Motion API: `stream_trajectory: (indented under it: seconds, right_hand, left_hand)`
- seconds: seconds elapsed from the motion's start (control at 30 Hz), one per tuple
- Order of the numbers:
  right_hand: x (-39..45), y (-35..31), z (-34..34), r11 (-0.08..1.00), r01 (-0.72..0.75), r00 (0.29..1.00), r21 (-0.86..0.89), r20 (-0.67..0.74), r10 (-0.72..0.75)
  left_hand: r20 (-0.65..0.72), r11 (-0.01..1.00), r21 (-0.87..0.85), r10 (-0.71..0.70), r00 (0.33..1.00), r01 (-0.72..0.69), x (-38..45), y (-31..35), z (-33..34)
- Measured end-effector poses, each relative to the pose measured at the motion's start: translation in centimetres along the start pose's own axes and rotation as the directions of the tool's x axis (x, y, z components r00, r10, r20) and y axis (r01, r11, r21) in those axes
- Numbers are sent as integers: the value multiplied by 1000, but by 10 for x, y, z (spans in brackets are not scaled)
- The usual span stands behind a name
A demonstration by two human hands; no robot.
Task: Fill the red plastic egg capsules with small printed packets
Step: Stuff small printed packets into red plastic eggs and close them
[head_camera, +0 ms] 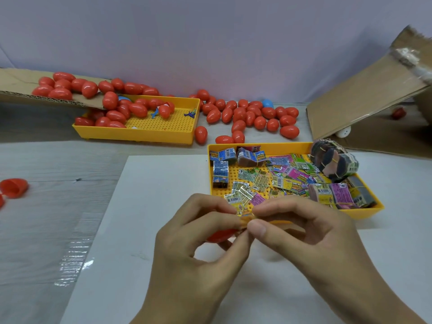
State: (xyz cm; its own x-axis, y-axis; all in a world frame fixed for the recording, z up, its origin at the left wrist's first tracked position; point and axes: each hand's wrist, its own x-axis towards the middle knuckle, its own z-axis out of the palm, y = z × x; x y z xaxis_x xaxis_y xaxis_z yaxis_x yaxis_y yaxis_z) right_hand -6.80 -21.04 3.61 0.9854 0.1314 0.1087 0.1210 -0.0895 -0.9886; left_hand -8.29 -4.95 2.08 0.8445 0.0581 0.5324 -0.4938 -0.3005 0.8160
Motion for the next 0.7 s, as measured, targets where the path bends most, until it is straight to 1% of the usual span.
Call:
stream_trajectory:
  seconds: [0.17, 0.23, 0.3, 0.37, 0.43, 0.5, 0.57, 0.63, 0.7]
  right_hand:
    - [1, 2, 1, 999, 39, 999, -3, -17, -39]
    - [1, 3, 0, 999, 16, 1000, 38, -24, -15]
    - [1, 4, -1, 996, -21, 1000, 91, 8, 20]
    - [2, 4, -3, 987, -58, 997, 148, 54, 50]
    - [2, 4, -4, 976, -75, 994, 205, 98, 55]
    - [3, 3, -5, 956, -104, 988, 275, 138, 68]
    - [3, 2, -5, 933, -138, 981, 333, 173, 84]
    - [4, 2, -4, 933, -136, 984, 334, 157, 87]
    - [4, 3, -4, 947, -108, 992, 301, 96, 82]
  left_hand:
    - [-11, 977, 180, 115, 993, -111, 0, 0, -2]
    - [-3, 972, 202, 126, 992, -123, 0, 0, -3]
    - [9, 976, 183, 116, 993, -116, 0, 0, -2]
    - [15, 991, 108, 74, 997, -75, 0, 0, 0]
    - [29, 1000, -9, 7, 1000, -6, 0, -1, 1]
    - [54, 991, -118, -60, 997, 66, 0, -1, 0]
    - [90, 961, -231, -133, 987, 151, 1, -1, -1]
    - [126, 925, -307, -193, 973, 223, 2, -2, -3]
    - [145, 892, -355, -244, 959, 281, 2, -3, -4]
